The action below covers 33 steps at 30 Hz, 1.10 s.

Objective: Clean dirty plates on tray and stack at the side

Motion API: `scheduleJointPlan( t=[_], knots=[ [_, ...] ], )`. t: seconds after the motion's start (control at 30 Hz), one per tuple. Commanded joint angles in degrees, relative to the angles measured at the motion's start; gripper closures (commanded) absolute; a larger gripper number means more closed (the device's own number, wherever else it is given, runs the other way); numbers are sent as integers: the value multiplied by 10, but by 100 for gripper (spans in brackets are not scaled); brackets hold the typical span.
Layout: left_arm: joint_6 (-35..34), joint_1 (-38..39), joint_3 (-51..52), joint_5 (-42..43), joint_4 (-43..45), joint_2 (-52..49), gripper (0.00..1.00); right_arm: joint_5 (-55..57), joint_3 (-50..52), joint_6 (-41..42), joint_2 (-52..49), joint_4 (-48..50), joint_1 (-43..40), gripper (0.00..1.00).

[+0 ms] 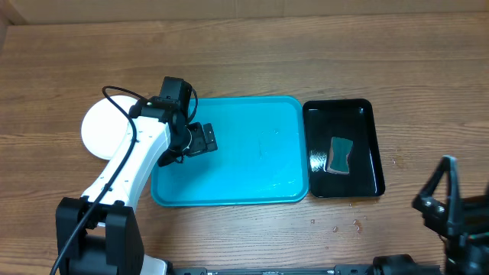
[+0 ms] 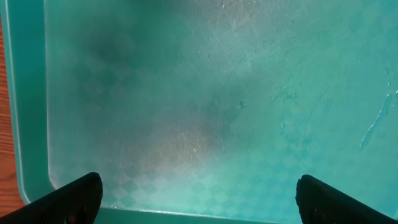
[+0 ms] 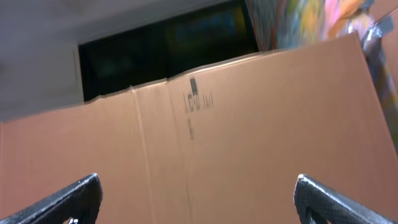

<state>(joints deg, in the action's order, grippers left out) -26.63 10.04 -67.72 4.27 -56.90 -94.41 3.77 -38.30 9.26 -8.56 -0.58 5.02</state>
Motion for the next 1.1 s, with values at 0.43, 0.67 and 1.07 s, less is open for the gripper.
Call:
scheduleJointPlan(
  t=[0.43,0.67,1.07],
  knots=[
    [5,-3,1,-2,2,-2,0,-14,316,58,84,197,-6,0],
    [5,-3,1,-2,2,-2,0,-31,356,53,84,132,-6,0],
    [5,-3,1,-2,2,-2,0,-132,379,-67,84,-36,-6,0]
  ],
)
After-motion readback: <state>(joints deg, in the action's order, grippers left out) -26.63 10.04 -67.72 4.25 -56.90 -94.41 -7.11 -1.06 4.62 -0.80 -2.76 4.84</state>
